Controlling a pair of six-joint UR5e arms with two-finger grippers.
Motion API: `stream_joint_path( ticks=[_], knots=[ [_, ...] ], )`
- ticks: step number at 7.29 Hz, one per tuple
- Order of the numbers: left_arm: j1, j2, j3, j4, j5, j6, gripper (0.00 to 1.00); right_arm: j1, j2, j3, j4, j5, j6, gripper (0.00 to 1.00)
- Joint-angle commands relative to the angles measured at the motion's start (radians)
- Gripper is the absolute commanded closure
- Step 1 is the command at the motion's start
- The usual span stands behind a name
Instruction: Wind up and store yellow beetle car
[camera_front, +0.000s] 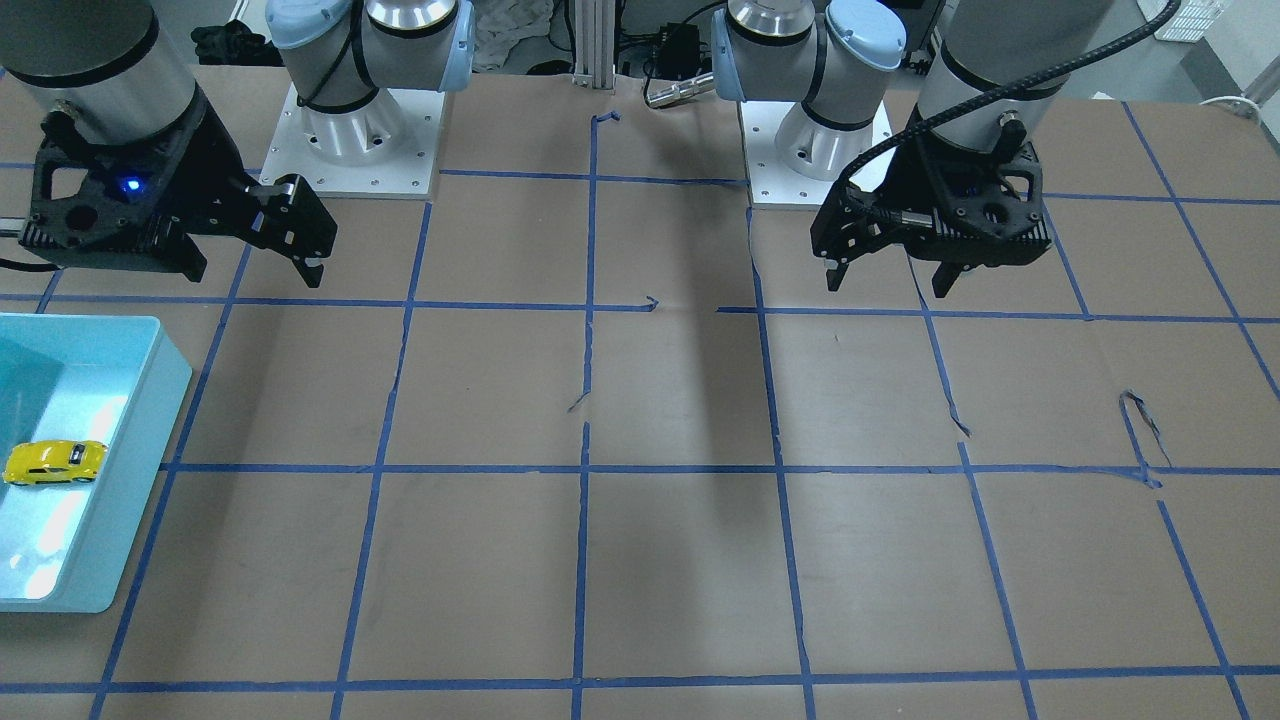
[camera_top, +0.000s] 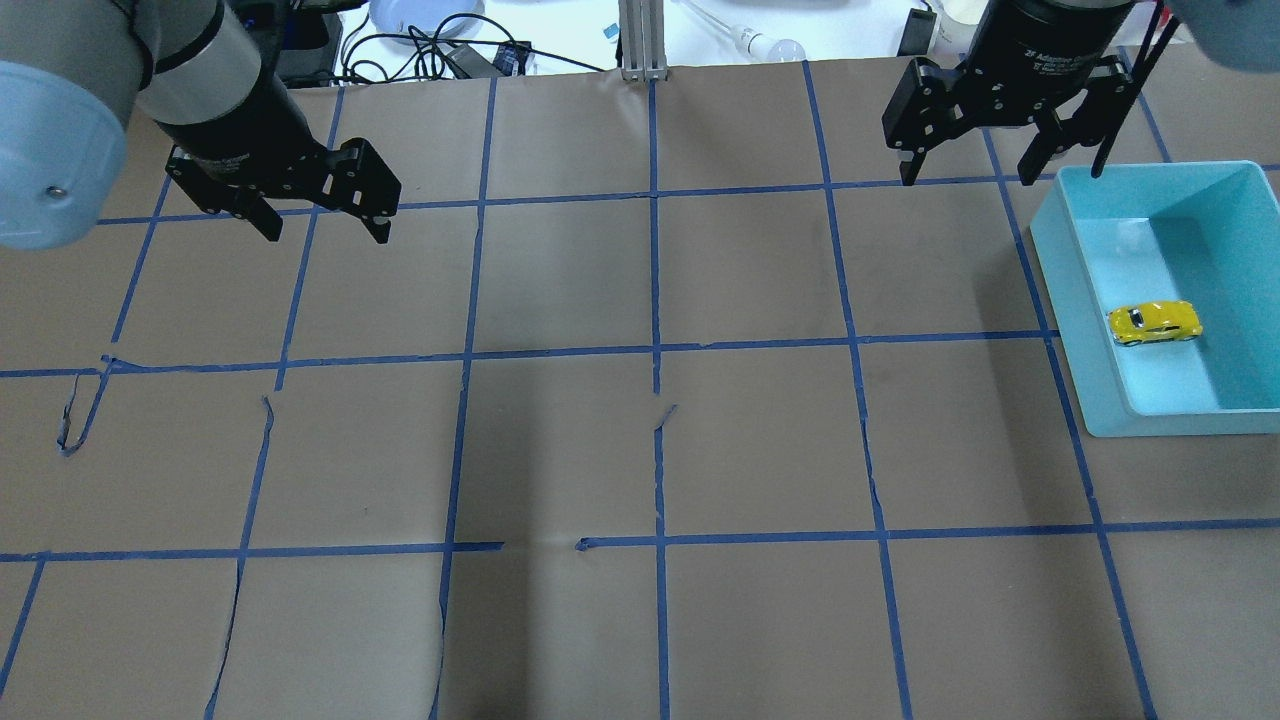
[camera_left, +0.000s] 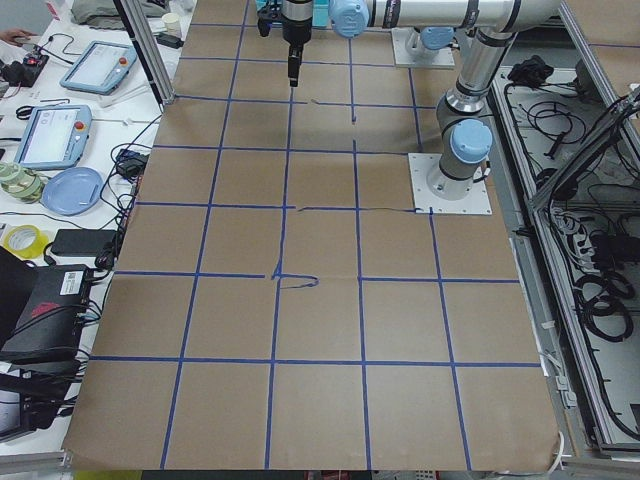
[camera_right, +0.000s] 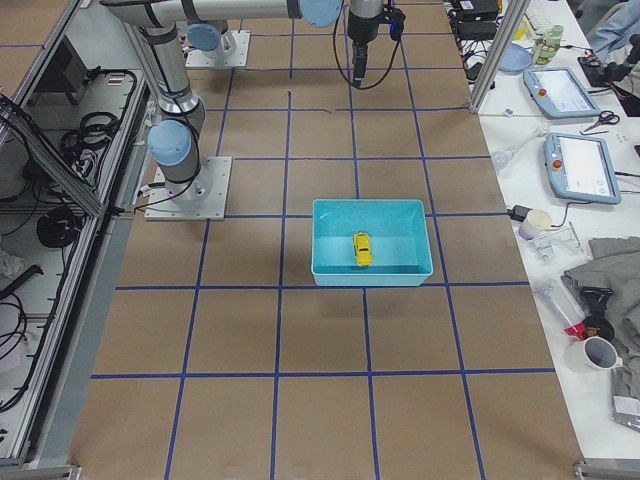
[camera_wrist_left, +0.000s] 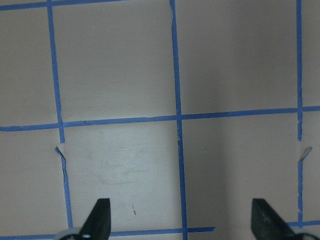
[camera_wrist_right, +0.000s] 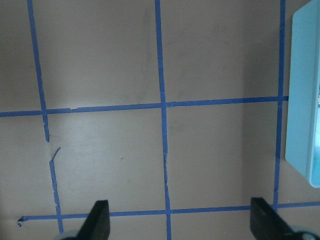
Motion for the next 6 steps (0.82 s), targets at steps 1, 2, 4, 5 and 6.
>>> stream_joint_path(
  ticks=[1,2,4,5,6],
  knots=[
    [0.005,0.0,0.0,-0.004,0.0,0.001,0.0,0.0,-0.002,-0.001,0.0,0.0,-0.001,0.0],
    [0.01,0.0,0.0,-0.003,-0.005,0.001,0.0,0.0,-0.003,-0.001,0.0,0.001,-0.003,0.0],
    [0.008,0.0,0.0,-0.003,-0.014,-0.005,0.0,0.0,-0.003,0.001,0.001,0.001,-0.003,0.0],
    [0.008,-0.002,0.0,-0.003,-0.014,-0.01,0.0,0.0,-0.003,0.001,0.002,0.0,-0.003,0.0],
    [0.008,-0.005,-0.002,-0.003,-0.014,-0.01,0.0,-0.001,-0.003,0.001,0.002,-0.005,-0.004,0.0]
  ],
)
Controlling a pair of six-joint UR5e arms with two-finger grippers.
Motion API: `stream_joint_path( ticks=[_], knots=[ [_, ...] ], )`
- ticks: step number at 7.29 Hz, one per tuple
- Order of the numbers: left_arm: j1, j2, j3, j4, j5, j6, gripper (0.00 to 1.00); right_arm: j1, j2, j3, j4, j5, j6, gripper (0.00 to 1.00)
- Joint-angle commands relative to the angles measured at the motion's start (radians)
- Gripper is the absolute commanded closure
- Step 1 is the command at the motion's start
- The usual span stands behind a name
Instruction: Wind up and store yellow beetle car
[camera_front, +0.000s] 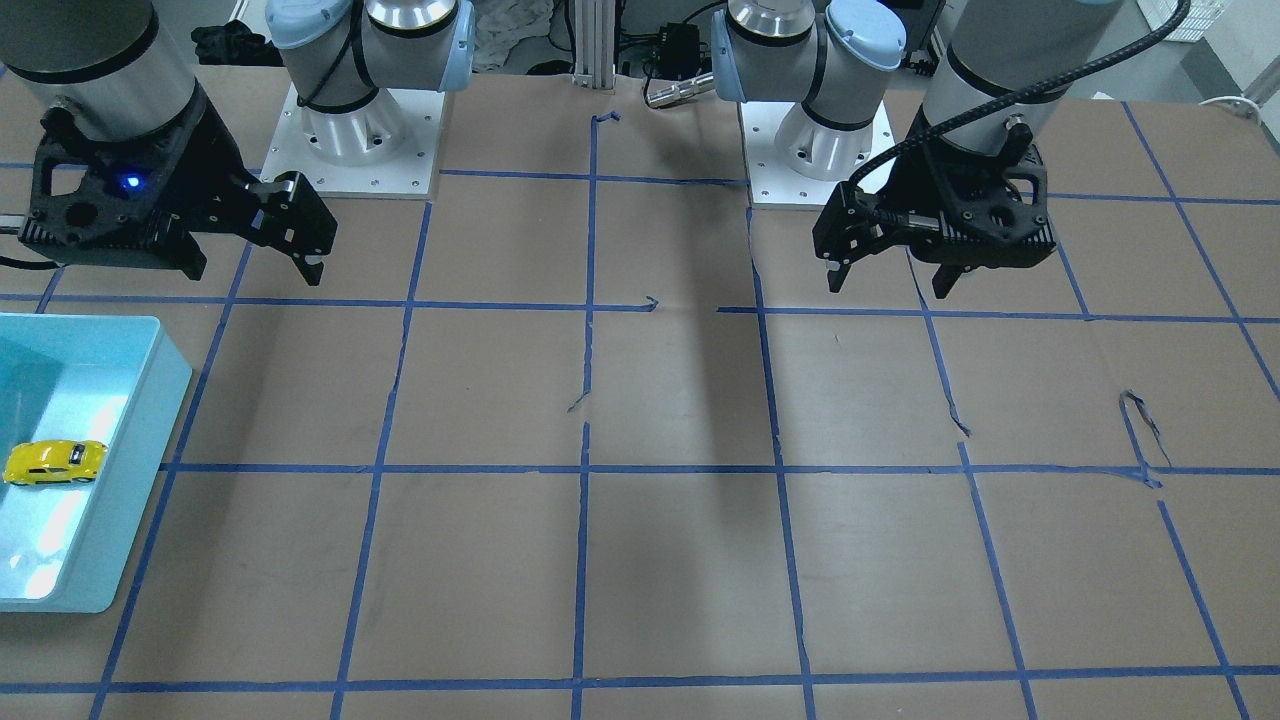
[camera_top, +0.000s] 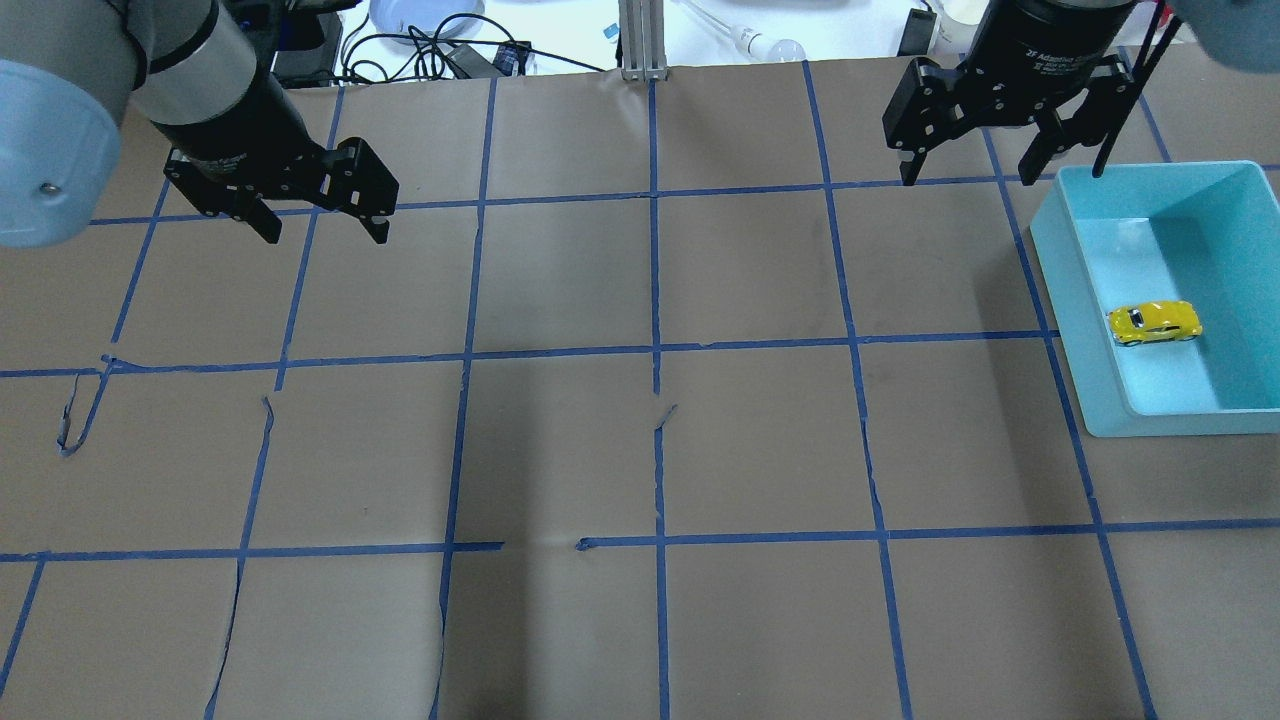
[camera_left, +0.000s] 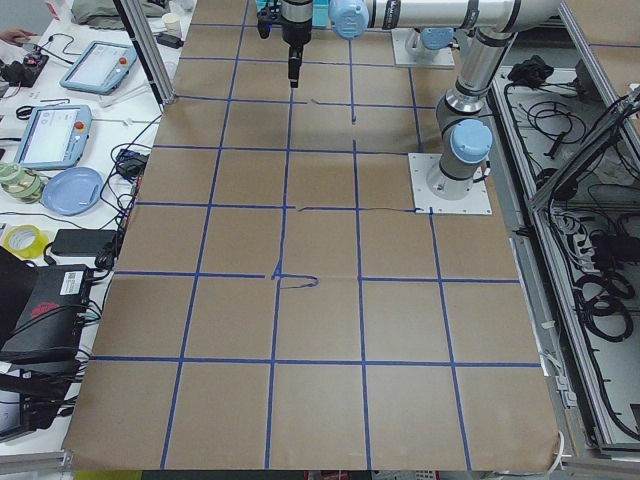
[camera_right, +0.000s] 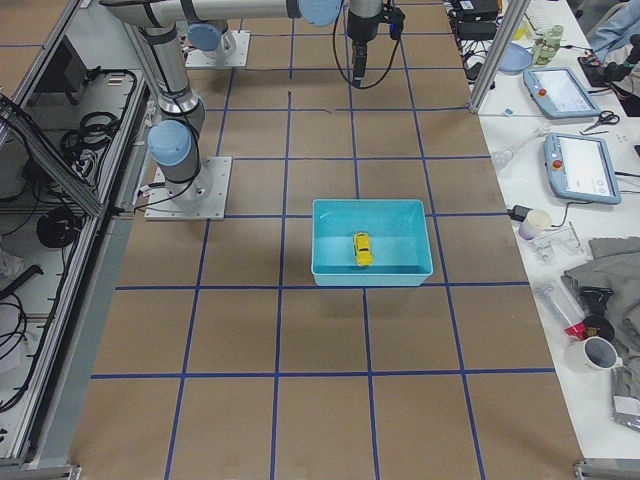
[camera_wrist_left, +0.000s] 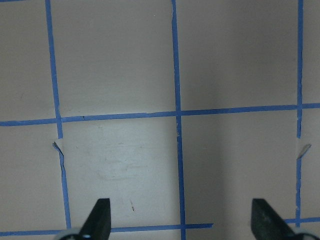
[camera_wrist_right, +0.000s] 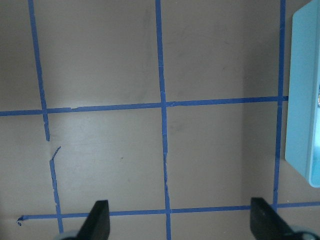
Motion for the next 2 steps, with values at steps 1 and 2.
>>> stream_joint_path(
  ticks=[1,2],
  knots=[
    [0.0,-0.006,-0.001,0.0,-0.002,-0.002,0.0,0.0,0.0,0.0,-0.001,-0.003,-0.001,0.0],
    [0.0,-0.001,-0.001,-0.002,0.004,-0.004,0.0,0.0,0.0,0.0,0.0,-0.003,-0.003,0.0]
  ],
)
